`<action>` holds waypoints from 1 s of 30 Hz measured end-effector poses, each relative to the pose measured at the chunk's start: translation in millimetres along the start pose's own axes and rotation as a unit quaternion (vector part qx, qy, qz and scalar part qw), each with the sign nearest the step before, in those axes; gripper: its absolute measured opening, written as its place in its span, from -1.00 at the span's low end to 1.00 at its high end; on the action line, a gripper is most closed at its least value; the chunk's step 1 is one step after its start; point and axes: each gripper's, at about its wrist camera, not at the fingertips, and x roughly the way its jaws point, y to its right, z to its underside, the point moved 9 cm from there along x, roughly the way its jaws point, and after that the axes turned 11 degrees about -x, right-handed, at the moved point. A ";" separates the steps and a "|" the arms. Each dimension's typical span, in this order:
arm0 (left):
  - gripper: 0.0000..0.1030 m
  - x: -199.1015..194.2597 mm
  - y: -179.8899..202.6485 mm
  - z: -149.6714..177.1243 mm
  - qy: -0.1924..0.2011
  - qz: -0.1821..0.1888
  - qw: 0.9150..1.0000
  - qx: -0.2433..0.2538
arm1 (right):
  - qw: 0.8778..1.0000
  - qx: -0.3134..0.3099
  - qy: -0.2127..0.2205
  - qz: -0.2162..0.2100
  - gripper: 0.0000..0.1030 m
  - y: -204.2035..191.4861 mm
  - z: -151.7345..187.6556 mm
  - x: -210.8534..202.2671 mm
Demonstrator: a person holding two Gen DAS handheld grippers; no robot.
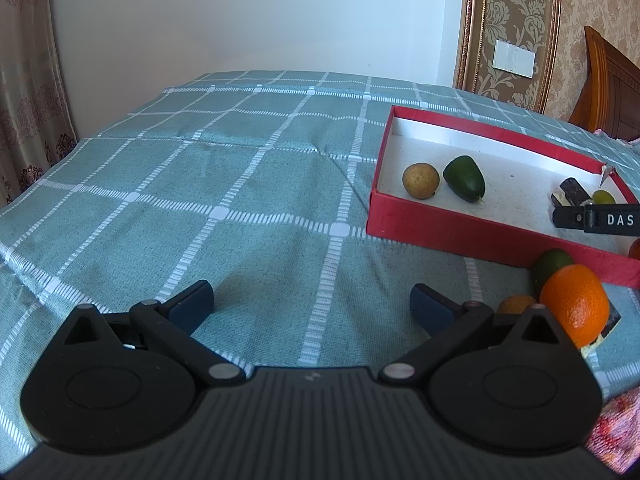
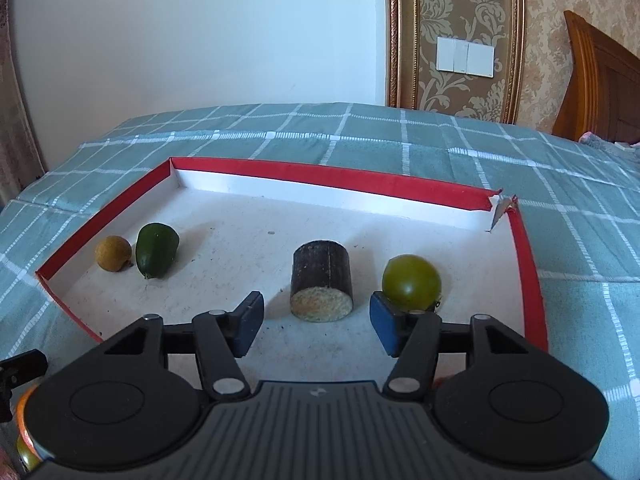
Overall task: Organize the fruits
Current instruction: 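Withdraw the right gripper up out of the tray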
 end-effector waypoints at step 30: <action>1.00 -0.8 -0.4 -0.2 0.000 0.001 1.000 -0.002 | 0.995 0.019 0.081 -0.047 0.58 3.0 40.7 -96.1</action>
